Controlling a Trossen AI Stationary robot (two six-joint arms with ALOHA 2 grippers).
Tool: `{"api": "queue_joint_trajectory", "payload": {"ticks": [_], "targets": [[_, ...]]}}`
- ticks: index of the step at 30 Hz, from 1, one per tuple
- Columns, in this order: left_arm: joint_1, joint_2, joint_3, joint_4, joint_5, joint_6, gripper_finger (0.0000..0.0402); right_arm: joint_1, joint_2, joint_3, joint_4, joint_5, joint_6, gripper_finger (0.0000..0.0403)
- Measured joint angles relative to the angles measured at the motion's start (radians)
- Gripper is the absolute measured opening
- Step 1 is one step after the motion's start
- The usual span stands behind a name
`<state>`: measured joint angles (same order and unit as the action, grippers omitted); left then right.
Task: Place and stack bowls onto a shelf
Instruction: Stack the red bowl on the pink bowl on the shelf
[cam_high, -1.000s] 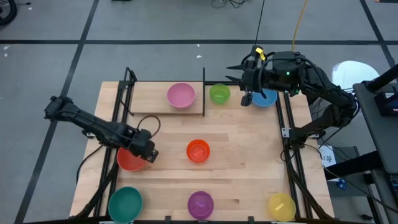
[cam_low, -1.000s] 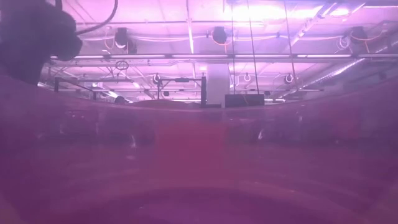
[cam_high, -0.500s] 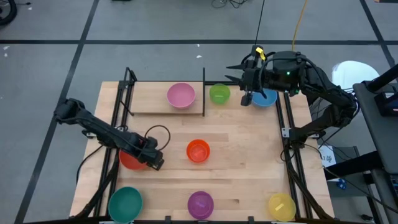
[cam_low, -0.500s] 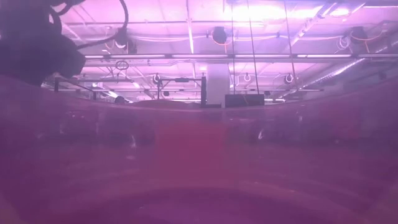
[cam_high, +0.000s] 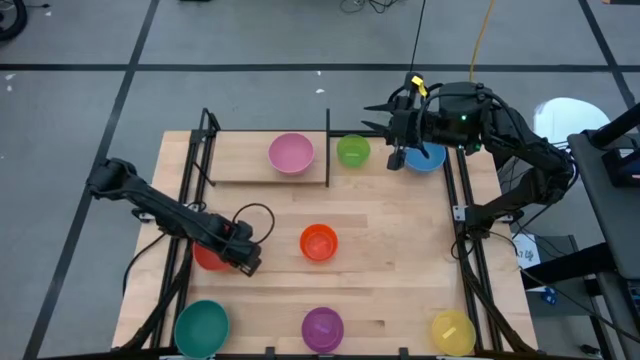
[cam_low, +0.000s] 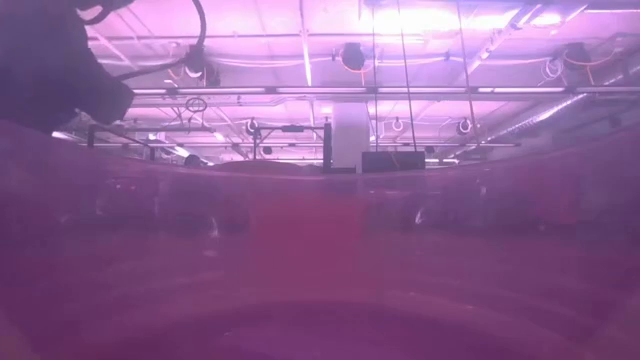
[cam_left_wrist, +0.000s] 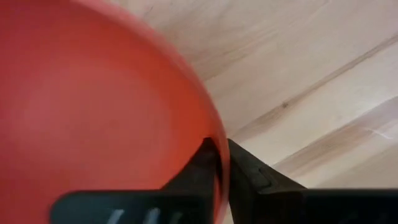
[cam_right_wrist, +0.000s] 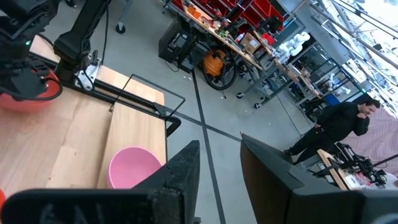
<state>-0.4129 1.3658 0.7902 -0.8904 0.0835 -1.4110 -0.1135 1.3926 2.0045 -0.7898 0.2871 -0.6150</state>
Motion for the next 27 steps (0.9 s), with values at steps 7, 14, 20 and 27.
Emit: {"api": "queue_joint_trajectory", "payload": {"ticks": [7, 14, 20, 27], "targets": [[0.048, -0.043, 0.068, -0.081, 0.005, 0.066, 0.0008, 0.000, 0.000, 0.000, 0.005, 0.001, 0.000, 0.0109], [0.167, -0.087, 0.335, -0.321, -0.090, 0.231, 0.0008, 0.000, 0.000, 0.000, 0.015, 0.002, 0.000, 0.0109], [0.323, -0.060, 0.587, -0.529, -0.187, 0.423, 0.0008, 0.000, 0.000, 0.000, 0.015, 0.003, 0.001, 0.0109], [0.545, 0.008, 0.781, -0.660, -0.241, 0.688, 0.0007, 0.000, -0.003, 0.000, 0.015, 0.004, 0.001, 0.0109]]}}
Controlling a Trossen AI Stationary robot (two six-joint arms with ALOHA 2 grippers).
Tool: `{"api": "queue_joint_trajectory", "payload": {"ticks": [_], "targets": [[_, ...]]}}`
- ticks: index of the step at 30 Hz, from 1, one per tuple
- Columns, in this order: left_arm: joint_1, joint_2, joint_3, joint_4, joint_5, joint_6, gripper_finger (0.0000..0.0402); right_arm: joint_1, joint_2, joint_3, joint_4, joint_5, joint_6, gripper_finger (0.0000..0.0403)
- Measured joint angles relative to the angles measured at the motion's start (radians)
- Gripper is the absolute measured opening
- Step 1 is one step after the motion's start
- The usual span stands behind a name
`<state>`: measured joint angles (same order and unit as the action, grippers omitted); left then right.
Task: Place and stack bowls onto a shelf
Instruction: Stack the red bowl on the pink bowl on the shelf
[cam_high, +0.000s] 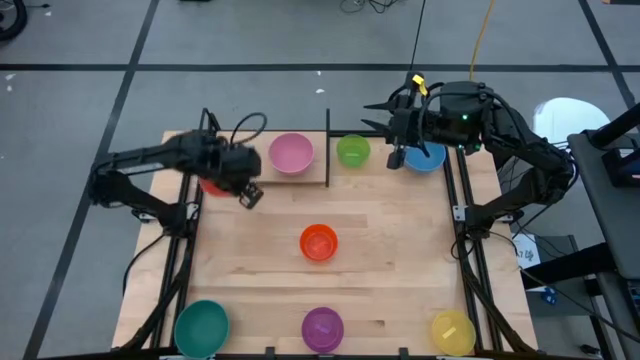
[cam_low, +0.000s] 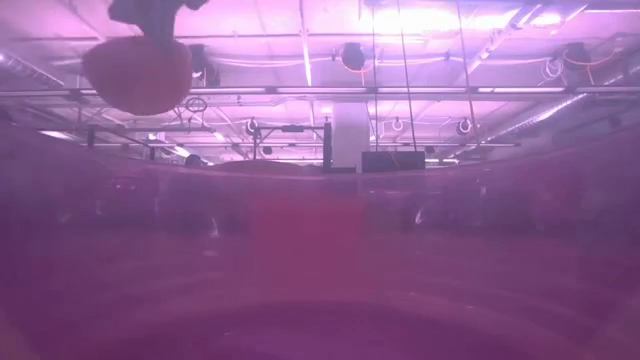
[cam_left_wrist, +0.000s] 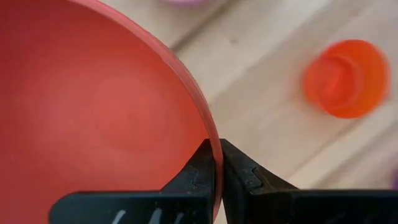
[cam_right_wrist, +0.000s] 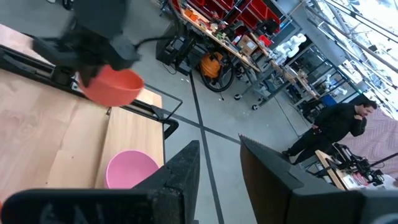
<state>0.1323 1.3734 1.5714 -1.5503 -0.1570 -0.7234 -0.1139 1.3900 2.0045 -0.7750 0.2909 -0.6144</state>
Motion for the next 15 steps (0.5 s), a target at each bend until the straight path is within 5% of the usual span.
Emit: {"api": "queue_joint_trajectory", "payload": {"ticks": [7, 15], "targets": [[0.177, 0.152, 0.156, 0.010, 0.043, 0.291, 0.0007, 0.000, -0.001, 0.000, 0.000, 0.000, 0.001, 0.0109], [0.242, 0.385, 0.400, 0.008, 0.079, 0.538, 0.0007, 0.000, -0.001, 0.000, 0.000, 0.001, 0.001, 0.0109]]}}
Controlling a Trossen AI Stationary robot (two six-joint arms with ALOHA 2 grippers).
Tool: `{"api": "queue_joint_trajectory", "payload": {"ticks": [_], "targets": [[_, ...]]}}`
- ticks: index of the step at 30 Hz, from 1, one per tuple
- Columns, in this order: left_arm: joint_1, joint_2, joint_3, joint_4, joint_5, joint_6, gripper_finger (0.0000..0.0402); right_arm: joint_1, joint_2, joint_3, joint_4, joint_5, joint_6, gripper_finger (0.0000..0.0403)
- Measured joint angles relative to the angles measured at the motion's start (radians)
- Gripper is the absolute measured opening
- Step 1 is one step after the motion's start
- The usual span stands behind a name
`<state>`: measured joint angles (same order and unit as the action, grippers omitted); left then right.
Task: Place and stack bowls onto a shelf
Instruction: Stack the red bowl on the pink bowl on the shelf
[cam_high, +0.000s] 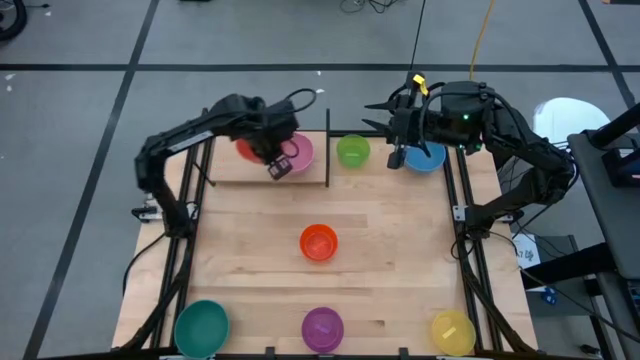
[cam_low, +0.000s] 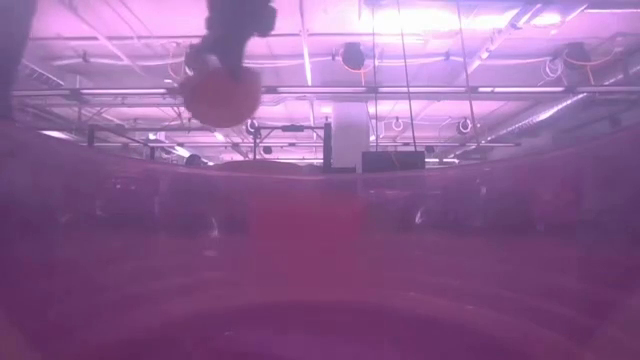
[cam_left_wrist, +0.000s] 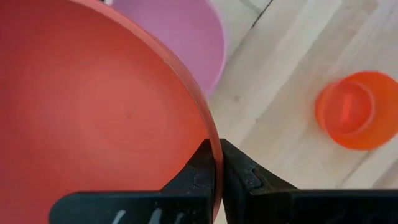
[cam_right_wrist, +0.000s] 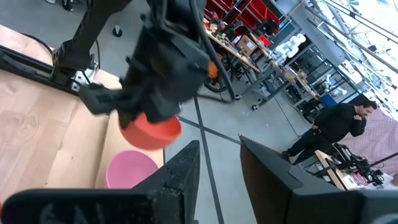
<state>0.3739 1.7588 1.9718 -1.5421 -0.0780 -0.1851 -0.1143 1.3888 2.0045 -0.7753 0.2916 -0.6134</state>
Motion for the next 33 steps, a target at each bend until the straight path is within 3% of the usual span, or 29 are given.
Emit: {"api": "queue_joint_trajectory", "payload": {"ticks": [8, 13, 26, 33], "targets": [[0.020, 0.176, 0.175, 0.023, 0.042, 0.131, 0.0007, -0.004, 0.000, 0.000, -0.008, 0.038, 0.049, 0.0109], [0.019, 0.242, 0.170, 0.009, 0.049, 0.157, 0.0007, -0.004, 0.000, 0.000, -0.017, 0.155, 0.050, 0.0109], [0.029, 0.333, 0.165, 0.001, 0.052, 0.163, 0.0007, -0.005, 0.000, 0.000, -0.024, 0.158, 0.051, 0.0109], [0.049, 0.332, 0.083, 0.024, 0.051, 0.143, 0.0012, -0.004, 0.000, 0.000, -0.024, 0.157, 0.051, 0.0110]]}}
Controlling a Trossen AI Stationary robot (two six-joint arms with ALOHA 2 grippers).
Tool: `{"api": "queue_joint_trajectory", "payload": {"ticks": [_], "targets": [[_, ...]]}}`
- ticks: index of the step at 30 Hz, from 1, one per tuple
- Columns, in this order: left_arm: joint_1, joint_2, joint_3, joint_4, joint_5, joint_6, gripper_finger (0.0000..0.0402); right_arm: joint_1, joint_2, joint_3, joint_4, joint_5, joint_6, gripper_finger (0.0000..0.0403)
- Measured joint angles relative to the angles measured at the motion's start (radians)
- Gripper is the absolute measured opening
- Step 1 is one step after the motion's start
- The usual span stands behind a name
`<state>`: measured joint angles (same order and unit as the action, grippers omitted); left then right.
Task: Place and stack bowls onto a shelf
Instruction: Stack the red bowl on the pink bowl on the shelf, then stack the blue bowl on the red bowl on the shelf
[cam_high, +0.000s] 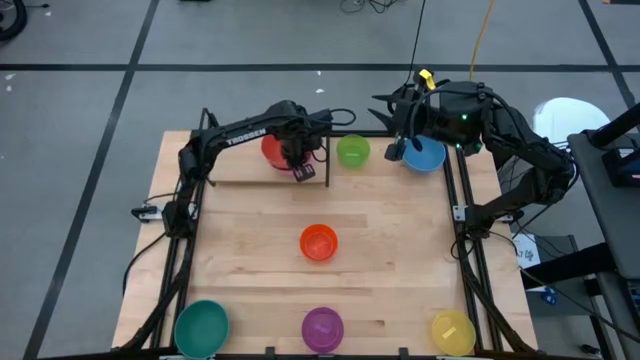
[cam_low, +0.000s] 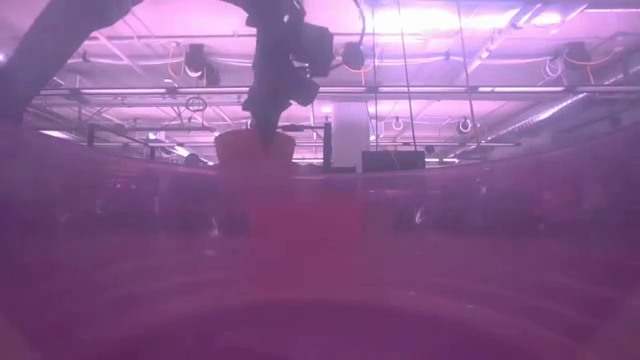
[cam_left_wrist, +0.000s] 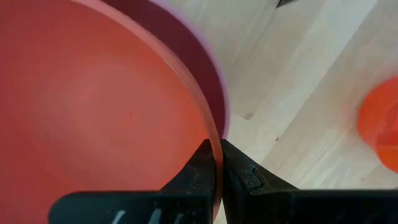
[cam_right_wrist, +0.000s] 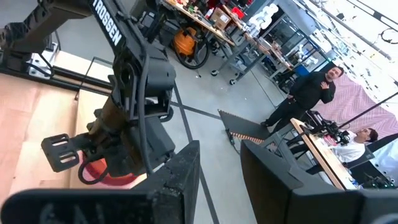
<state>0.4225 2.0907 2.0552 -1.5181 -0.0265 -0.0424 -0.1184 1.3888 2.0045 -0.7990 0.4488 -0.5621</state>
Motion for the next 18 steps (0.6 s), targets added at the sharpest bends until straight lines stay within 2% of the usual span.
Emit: {"api": "queue_joint_trajectory", "payload": {"ticks": [9, 15, 18], "targets": [[0.003, -0.003, -0.016, 0.023, 0.000, 0.019, 0.0096, 0.000, 0.000, 0.000, 0.001, 0.000, 0.000, 0.0110], [0.002, -0.014, 0.038, -0.028, 0.000, 0.017, 0.0113, 0.000, 0.000, 0.000, -0.023, 0.000, 0.007, 0.0110], [0.001, -0.044, 0.103, -0.052, 0.000, 0.010, 0.0114, -0.009, 0.000, 0.000, -0.074, 0.003, 0.079, 0.0110]]}}
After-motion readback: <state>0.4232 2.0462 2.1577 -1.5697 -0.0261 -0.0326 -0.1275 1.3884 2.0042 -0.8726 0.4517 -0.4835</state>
